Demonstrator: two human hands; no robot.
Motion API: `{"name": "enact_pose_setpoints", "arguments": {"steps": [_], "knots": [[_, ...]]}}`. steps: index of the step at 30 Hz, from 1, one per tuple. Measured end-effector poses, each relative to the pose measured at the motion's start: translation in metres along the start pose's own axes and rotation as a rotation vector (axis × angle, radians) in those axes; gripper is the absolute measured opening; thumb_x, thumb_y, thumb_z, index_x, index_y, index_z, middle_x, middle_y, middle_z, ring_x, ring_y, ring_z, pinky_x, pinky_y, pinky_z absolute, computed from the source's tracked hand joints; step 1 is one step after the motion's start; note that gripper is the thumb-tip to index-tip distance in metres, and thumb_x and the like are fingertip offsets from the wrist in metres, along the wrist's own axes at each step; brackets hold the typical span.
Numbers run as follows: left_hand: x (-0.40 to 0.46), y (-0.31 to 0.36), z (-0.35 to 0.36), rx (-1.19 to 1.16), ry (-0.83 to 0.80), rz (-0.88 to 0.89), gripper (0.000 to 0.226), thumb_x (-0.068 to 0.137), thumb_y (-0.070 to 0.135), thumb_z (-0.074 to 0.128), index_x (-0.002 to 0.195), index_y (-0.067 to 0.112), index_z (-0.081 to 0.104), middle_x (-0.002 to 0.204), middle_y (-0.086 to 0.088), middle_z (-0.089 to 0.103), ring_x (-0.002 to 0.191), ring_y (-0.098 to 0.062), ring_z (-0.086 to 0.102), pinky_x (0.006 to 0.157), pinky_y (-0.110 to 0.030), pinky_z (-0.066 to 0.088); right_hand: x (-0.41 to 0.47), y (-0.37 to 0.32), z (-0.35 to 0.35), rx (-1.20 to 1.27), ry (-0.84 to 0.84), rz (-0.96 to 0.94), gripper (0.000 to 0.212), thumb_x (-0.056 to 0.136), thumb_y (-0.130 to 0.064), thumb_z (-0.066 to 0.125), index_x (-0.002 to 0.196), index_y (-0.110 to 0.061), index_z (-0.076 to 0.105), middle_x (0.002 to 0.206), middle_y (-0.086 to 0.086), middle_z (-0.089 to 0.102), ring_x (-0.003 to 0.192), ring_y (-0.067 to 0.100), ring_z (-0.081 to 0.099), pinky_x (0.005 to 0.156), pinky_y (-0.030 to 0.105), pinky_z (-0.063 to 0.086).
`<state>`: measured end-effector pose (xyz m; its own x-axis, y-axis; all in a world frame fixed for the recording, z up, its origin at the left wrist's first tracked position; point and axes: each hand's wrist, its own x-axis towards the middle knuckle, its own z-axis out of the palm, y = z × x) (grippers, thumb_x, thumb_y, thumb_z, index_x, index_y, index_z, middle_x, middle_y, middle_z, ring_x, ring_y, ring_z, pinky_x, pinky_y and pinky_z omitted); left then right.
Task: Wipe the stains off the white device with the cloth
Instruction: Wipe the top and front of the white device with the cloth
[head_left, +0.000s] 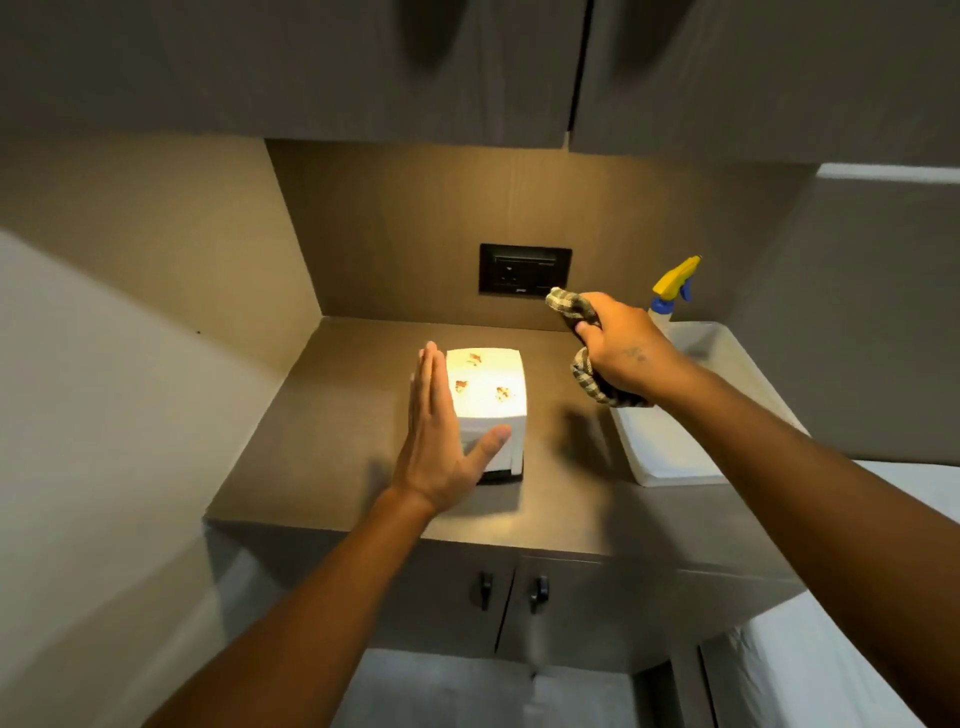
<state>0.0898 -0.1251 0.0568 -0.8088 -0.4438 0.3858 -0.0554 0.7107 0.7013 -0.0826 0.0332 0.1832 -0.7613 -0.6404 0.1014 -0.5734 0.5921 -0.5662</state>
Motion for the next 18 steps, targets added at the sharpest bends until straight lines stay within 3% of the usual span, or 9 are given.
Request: {"name": "enact_pose_setpoints", "arguments": {"steps": [2,4,9,13,18], "knots": [[0.010,-0.019,-0.003,-0.017,-0.086,-0.074,0.125,0.074,0.085,0.056,0.161,0.026,-0.012,0.171,0.006,-0.014,0.156,-0.012,-0.009,0.126,-0.039,0.004,0.003,-0.009,0.012,0.011,-0.003,-0.030,0.037,0.101,-0.022,0.043,0.137,-0.020,0.043,0.110,0.010,0.060,0.091,0.022,0.053,0.077,0.031,0.040],[0.019,-0.032,-0.005,-0.095,-0.179,-0.132,0.135,0.065,0.086,0.065,0.160,0.027,-0.011,0.172,0.002,-0.003,0.157,-0.021,0.006,0.125,-0.049,0.017,0.007,-0.015,0.026,0.013,-0.011,-0.053,0.037,0.100,-0.021,0.045,0.136,-0.020,0.045,0.113,0.010,0.063,0.092,0.020,0.054,0.079,0.031,0.040],[0.036,-0.053,-0.001,-0.239,-0.291,-0.125,0.146,0.058,0.074,0.082,0.162,0.022,-0.007,0.166,-0.004,0.025,0.147,-0.022,0.032,0.118,-0.044,0.035,0.011,-0.020,0.061,-0.010,-0.025,-0.044,0.037,0.099,-0.022,0.046,0.136,-0.021,0.046,0.118,0.009,0.065,0.101,0.023,0.058,0.083,0.033,0.044],[0.041,-0.053,0.003,-0.328,-0.268,-0.121,0.139,0.055,0.058,0.090,0.161,0.016,0.011,0.157,-0.007,0.037,0.141,-0.020,0.041,0.115,-0.047,0.040,0.009,-0.016,0.079,-0.001,0.018,0.000,0.038,0.099,-0.024,0.047,0.136,-0.018,0.047,0.125,0.009,0.063,0.110,0.026,0.057,0.088,0.033,0.043],[0.037,-0.045,0.011,-0.324,-0.193,-0.131,0.140,0.051,0.056,0.091,0.159,0.009,0.014,0.157,-0.013,0.032,0.143,-0.027,0.037,0.116,-0.051,0.038,0.012,-0.012,0.086,0.111,0.108,0.085,0.036,0.100,-0.024,0.047,0.135,-0.016,0.048,0.126,0.009,0.061,0.112,0.024,0.056,0.087,0.031,0.041]]}}
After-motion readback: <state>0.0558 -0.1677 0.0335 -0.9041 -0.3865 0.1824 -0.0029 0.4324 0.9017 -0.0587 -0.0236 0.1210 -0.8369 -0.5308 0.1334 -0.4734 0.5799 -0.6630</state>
